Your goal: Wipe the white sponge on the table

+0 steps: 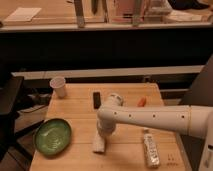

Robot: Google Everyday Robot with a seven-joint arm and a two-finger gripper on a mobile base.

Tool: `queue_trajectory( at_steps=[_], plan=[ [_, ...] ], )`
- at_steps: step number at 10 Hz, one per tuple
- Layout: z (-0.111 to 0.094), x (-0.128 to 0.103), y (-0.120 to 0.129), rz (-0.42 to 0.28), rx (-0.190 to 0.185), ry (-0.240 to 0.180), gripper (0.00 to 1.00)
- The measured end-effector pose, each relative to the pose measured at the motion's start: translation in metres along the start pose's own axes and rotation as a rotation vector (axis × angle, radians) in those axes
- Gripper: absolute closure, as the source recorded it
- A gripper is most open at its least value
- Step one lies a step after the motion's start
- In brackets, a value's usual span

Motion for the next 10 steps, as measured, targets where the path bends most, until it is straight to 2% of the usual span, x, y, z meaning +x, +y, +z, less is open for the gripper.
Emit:
queue_trajectory(
  at_steps=[10],
  plan=[
    [0.0005, -0.003, -0.0009, -0.004, 0.008, -0.004, 1.0]
  ],
)
